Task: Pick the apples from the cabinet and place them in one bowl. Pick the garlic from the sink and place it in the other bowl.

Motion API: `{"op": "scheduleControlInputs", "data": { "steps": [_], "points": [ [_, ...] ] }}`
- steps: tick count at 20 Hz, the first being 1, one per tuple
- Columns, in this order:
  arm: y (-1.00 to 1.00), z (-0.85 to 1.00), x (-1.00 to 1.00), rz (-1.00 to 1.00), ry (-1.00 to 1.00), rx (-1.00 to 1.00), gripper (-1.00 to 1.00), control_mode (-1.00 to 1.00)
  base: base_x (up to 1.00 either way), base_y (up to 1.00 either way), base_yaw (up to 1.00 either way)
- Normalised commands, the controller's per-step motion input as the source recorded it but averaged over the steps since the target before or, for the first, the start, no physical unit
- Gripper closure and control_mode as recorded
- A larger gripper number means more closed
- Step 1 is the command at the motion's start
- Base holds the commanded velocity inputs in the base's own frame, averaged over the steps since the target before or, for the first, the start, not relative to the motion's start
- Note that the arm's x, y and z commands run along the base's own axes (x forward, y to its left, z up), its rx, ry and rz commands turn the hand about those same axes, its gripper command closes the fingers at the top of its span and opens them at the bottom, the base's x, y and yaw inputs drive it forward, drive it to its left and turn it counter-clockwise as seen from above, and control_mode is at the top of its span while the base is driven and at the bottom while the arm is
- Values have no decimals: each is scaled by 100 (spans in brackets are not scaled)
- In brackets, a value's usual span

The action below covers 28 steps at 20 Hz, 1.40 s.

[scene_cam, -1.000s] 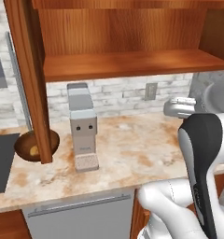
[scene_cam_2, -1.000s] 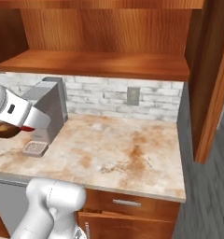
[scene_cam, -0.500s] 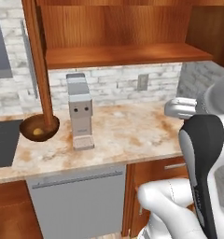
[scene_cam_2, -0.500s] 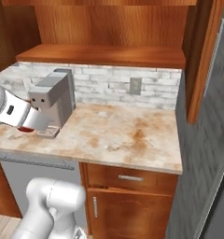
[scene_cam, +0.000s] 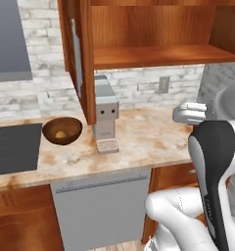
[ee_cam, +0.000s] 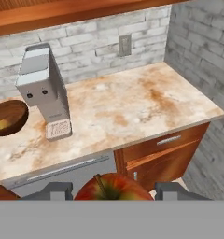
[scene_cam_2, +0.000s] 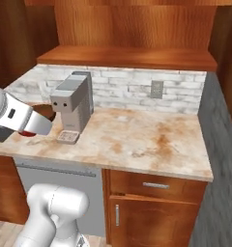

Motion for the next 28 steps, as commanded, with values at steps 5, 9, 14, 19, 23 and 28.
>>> {"op": "scheduleControlInputs", "data": {
  "steps": [5, 9, 14, 19, 23, 28],
  "points": [
    [0, 0, 0, 0, 0, 0, 100, 100, -32, 51, -8],
    [0, 0, 0, 0, 0, 0, 100, 100, -48, 42, -13],
    [0, 0, 0, 0, 0, 0, 100, 100, -30, 52, -9],
    [0, 0, 0, 0, 0, 0, 100, 100, 0, 70, -7],
    [0, 0, 0, 0, 0, 0, 100, 100, -9, 54, -13],
    [0, 0, 0, 0, 0, 0, 100, 100, 6, 60, -16]
  ]
}}
